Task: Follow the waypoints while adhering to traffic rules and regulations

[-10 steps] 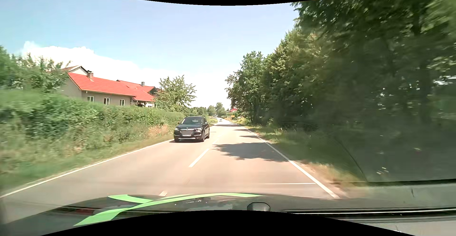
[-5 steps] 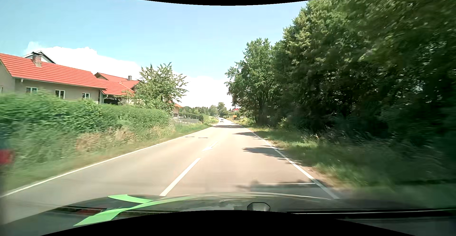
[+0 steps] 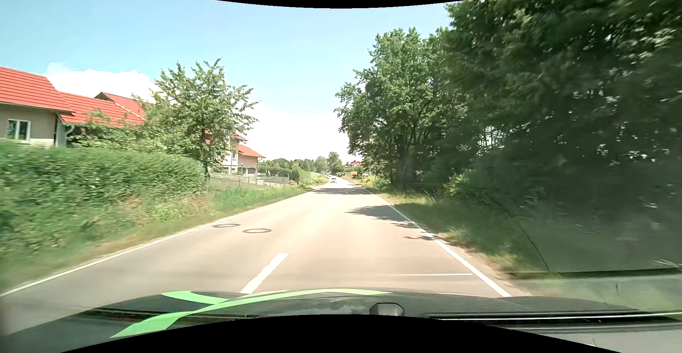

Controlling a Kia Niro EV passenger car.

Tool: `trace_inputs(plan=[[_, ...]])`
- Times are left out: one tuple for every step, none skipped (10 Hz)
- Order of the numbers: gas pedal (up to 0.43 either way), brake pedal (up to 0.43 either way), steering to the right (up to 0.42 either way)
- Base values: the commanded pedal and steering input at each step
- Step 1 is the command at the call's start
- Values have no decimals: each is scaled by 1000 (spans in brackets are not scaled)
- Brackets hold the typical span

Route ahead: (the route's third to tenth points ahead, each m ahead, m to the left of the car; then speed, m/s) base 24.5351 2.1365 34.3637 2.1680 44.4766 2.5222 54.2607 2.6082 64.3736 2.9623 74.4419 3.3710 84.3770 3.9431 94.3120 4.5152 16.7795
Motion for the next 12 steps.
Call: trace_inputs(plan=[[118, 0, -7], [118, 0, -7], [110, 0, -7], [110, 0, -7], [110, 0, -7], [110, 0, -6], [110, 0, -6], [110, 0, -6], [110, 0, -5], [110, 0, -6], [110, 0, -6], [110, 0, -6]])
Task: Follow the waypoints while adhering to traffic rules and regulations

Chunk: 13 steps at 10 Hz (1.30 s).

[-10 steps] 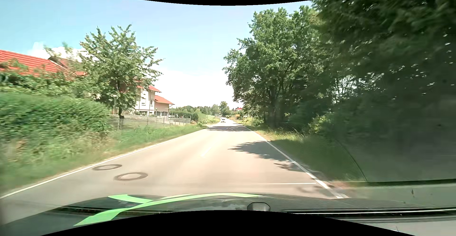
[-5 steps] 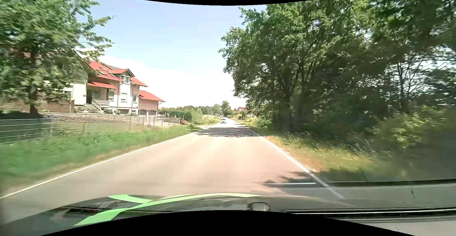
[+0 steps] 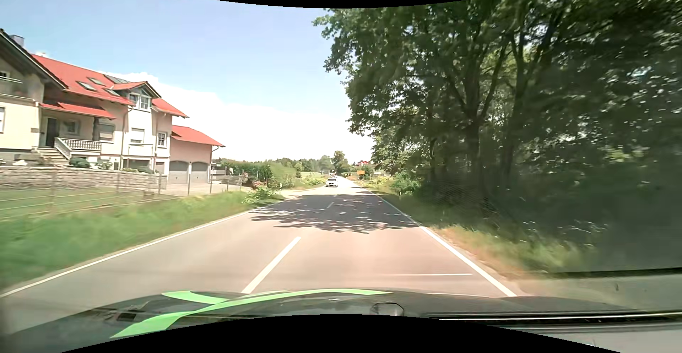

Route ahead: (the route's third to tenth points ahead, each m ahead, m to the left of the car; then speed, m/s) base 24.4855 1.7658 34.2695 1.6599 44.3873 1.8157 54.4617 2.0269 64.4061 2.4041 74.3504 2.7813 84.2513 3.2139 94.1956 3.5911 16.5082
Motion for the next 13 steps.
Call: trace_inputs(plan=[[110, 0, -6], [98, 0, -6], [98, 0, -5], [87, 0, -5], [87, 0, -6], [98, 0, -5], [110, 0, -4], [110, 0, -4], [110, 0, -4], [110, 0, -4], [110, 0, -4], [110, 0, -4], [110, 0, -4]])
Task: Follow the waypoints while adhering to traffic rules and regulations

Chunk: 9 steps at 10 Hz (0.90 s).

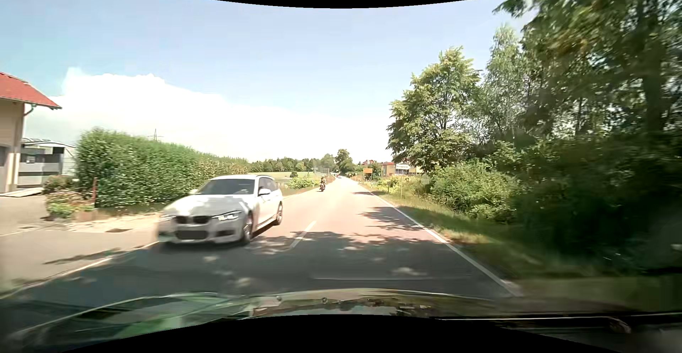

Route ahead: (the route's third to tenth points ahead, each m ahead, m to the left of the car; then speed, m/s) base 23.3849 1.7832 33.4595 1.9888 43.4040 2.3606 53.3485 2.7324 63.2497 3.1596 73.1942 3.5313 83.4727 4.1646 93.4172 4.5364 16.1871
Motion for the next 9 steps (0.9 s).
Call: trace_inputs(plan=[[110, 0, -4], [110, 0, -4], [110, 0, -4], [110, 0, -4], [110, 0, -4], [110, 0, -3], [110, 0, -4], [110, 0, -4], [110, 0, -4]])
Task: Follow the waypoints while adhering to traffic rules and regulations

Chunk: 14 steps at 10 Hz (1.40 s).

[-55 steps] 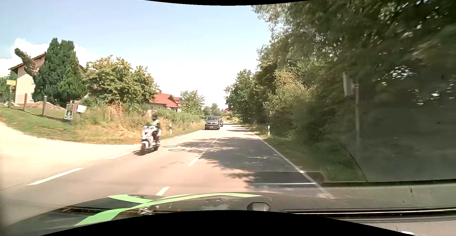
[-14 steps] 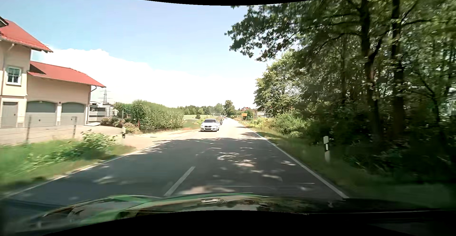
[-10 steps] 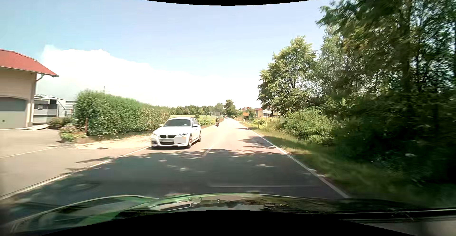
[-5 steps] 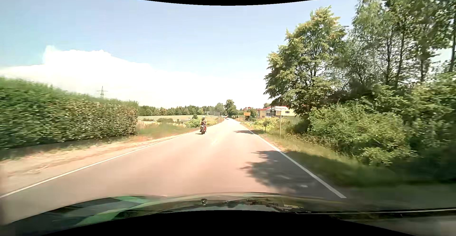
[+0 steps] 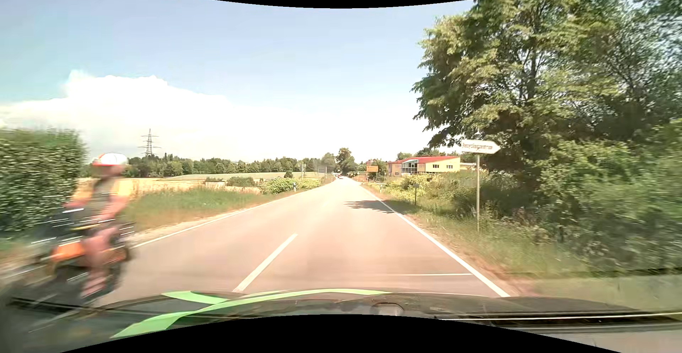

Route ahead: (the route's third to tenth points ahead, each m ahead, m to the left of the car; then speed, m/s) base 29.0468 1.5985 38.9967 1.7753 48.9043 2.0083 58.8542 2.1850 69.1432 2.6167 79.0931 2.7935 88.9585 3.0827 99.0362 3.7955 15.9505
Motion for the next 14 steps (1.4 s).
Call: trace_inputs(plan=[[118, 0, -3], [118, 0, -4], [130, 0, -4], [130, 0, -4], [138, 0, -4], [138, 0, -4], [150, 0, -4], [157, 0, -3], [157, 0, -4], [169, 0, -4], [169, 0, -4], [169, 0, -4], [169, 0, -8], [169, 0, -11]])
